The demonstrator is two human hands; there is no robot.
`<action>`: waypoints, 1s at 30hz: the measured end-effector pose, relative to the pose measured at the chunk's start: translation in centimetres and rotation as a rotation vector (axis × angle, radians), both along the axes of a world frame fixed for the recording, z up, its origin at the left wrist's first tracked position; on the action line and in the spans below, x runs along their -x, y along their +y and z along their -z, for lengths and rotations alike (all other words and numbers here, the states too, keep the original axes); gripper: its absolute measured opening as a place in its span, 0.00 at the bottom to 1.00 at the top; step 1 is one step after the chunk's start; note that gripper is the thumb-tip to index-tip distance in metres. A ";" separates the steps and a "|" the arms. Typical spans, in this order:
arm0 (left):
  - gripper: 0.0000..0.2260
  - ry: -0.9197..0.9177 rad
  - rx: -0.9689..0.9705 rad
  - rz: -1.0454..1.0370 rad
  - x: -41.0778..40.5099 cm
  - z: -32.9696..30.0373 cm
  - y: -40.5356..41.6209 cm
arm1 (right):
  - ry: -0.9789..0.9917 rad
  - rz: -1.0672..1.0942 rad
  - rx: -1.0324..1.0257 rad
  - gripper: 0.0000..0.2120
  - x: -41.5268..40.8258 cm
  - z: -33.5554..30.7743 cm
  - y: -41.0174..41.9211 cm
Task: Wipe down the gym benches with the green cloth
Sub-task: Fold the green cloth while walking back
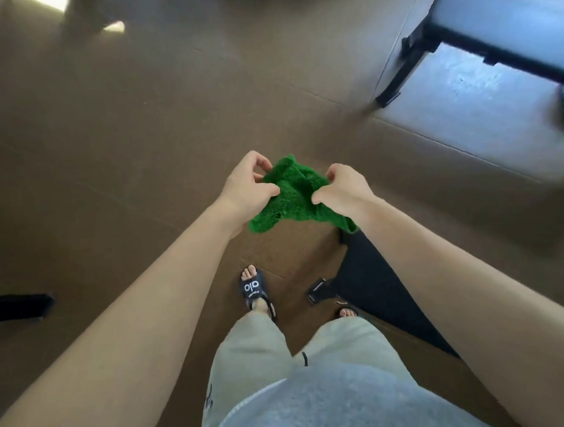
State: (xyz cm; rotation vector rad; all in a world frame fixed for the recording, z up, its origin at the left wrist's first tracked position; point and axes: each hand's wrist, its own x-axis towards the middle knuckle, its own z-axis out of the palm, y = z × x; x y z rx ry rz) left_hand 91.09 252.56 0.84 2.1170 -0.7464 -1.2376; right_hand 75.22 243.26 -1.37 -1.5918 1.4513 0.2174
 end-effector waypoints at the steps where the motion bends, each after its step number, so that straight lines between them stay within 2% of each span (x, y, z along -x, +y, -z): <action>1: 0.12 -0.009 0.020 0.014 -1.5 0.1 -1.0 | -0.006 0.069 -0.038 0.12 -1.8 0.1 -0.3; 3: 0.11 -0.050 0.045 0.042 -4.1 0.1 -2.9 | -0.138 0.329 -0.266 0.10 -5.1 -0.1 -0.9; 6: 0.10 -0.059 0.066 0.129 -6.7 -0.1 -5.7 | -0.504 0.695 -0.592 0.13 -8.6 -1.8 -2.2; 9: 0.11 -0.033 0.079 0.204 -8.5 -0.5 -8.7 | -0.754 0.947 -0.680 0.12 -10.1 -2.6 -4.2; 12: 0.17 -0.014 0.099 0.283 -9.8 -0.9 -12.5 | -0.847 1.101 -0.679 0.15 -11.0 -2.6 -7.0; 17: 0.32 0.014 0.068 0.460 -10.5 -1.0 -21.5 | -0.901 1.200 -0.657 0.17 -11.1 -2.6 -13.6; 22: 0.34 -0.053 0.083 0.468 -10.9 -1.2 -33.4 | -0.876 1.234 -0.538 0.14 -11.1 -1.3 -23.4; 25: 0.36 -0.029 0.088 0.442 -10.6 -1.3 -40.0 | -0.823 1.113 -0.438 0.11 -11.6 -0.8 -29.7; 30: 0.37 -0.027 0.083 0.484 -10.1 -1.9 -51.2 | -0.764 1.167 -0.364 0.17 -11.0 -0.3 -40.3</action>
